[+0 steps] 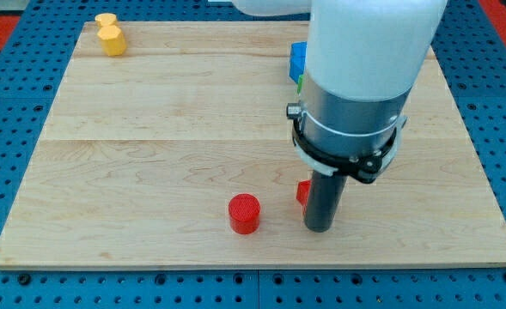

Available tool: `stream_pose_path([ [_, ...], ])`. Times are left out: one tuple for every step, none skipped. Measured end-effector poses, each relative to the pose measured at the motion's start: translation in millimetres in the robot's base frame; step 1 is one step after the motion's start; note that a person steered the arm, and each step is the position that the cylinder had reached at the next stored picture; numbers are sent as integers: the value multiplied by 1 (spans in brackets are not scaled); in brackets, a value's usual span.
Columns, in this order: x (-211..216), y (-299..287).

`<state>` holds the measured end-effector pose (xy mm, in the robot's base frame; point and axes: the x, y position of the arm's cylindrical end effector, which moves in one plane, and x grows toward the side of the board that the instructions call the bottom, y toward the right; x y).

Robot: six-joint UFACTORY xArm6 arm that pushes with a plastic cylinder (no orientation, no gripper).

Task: Slide red star closer to the green circle

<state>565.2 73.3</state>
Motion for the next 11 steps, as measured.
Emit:
stream_pose_path([
  [-14, 0],
  [-29, -3],
  [-44, -3],
  [-56, -3],
  [-68, -3],
  [-84, -3],
  [-100, -3],
  [-111, -3],
  [-121, -3],
  [-123, -3],
  [-109, -3],
])
